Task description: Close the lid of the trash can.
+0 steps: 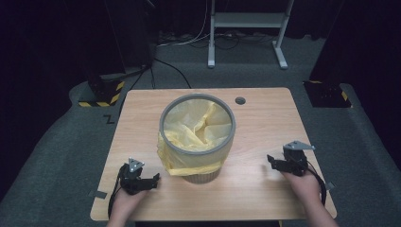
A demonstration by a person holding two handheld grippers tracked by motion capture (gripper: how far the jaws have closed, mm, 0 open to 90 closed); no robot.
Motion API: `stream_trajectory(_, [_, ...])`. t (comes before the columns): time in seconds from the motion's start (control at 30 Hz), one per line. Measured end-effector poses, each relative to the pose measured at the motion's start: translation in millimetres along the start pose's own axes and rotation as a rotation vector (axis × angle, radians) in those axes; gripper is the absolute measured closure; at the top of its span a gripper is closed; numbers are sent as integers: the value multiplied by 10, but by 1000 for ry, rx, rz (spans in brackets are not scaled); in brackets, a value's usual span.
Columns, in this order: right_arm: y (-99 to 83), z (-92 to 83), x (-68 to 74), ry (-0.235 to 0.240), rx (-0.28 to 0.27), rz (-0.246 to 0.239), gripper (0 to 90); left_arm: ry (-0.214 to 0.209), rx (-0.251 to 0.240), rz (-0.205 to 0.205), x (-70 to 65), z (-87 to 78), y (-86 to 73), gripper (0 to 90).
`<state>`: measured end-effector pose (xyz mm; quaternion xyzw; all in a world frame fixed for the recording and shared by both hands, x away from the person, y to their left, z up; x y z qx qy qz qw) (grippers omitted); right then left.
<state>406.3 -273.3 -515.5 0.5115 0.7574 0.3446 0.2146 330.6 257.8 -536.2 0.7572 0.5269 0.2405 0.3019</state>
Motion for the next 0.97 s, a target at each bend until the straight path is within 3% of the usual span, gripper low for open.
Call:
stream_trajectory(0.1, [-179, 28, -21, 22, 5, 8, 207, 22, -3, -16, -47, -21, -25, 44])
stream_trajectory(0.2, [-212, -3, -15, 31, 14, -9, 172, 46, -3, -39, -89, -30, -33, 45])
stream_trajectory(0.33, [-220, -6, 3, -2, 17, 17, 150, 72, 0, -63, -147, -39, -38, 47])
stream_trajectory(0.67, [-226, -11, 21, -21, 18, 37, 140, 75, 0, -71, -164, -42, -39, 46])
stream_trajectory(0.97, [-226, -11, 19, -23, 17, 35, 140, 57, -4, -55, -181, -52, -47, 52])
Point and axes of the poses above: each handheld gripper's, and its own axes: z roughly forward along the jaws, y roughly out of its top, x roughly to its left, the point moved 1 cm from there along z, roughly forward along the jaws, and after that the axes turned 4 degrees about z, right-handed, at the moved point
